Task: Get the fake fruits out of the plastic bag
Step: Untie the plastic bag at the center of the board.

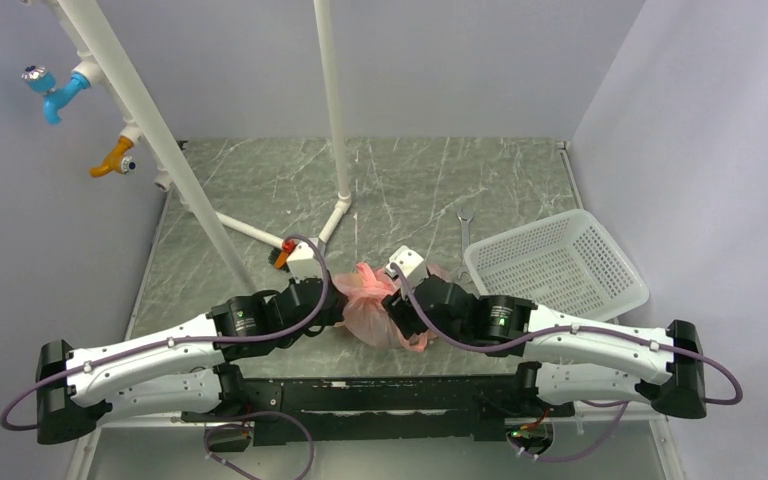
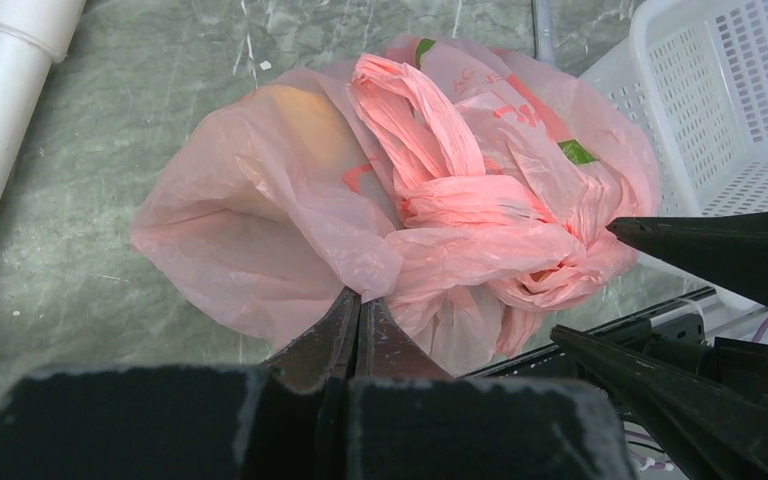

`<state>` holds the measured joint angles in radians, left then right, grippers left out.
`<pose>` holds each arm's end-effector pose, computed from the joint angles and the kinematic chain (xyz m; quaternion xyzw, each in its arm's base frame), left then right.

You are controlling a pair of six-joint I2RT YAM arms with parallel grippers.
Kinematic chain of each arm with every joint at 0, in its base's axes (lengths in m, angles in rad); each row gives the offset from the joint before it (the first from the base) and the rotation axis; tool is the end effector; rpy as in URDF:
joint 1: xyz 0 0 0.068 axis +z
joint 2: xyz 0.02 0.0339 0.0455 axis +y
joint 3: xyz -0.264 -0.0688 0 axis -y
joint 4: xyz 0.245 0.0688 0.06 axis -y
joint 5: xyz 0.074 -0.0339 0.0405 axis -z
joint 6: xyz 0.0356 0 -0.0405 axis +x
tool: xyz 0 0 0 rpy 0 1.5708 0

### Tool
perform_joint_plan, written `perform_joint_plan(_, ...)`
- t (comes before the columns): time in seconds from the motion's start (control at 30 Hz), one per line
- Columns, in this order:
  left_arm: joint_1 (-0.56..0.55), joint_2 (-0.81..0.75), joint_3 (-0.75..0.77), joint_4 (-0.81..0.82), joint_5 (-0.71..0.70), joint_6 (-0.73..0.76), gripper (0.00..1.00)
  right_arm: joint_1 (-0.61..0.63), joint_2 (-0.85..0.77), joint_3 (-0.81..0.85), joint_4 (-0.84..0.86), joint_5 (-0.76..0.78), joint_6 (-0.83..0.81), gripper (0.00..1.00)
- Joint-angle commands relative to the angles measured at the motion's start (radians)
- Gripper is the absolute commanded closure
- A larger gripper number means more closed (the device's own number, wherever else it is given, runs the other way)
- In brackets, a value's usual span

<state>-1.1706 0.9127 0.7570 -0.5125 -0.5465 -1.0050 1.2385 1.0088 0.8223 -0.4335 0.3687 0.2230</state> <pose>0.0918 -0.1695 0.2790 -0.0456 0.8733 -0.2591 0.4101 0.0834 0.2023 0.2881 -0.3517 0.8046 0.1789 0.4438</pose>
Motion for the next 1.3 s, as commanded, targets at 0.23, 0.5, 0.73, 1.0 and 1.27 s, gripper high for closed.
perform_joint_plan(0.23,0.003,-0.035,-0.015,0.006,-0.007,-0.033,1.0,0.059,0.083,0.039,0.021,0.284,0.055,0.51)
perform_joint_plan(0.5,0.003,-0.119,-0.04,-0.056,-0.06,-0.057,1.0,0.055,-0.121,-0.065,0.049,0.471,0.154,1.0)
perform_joint_plan(0.73,0.003,-0.195,-0.059,-0.108,-0.071,-0.07,1.0,0.041,-0.317,-0.198,0.086,0.421,0.224,1.0)
perform_joint_plan(1.0,0.003,-0.25,0.009,-0.002,0.07,0.089,0.54,0.042,-0.352,-0.175,0.079,0.338,0.205,1.0)
perform_joint_plan(1.27,0.005,-0.058,0.332,-0.041,0.227,0.382,0.15,0.041,-0.35,-0.159,0.054,0.312,0.219,1.0)
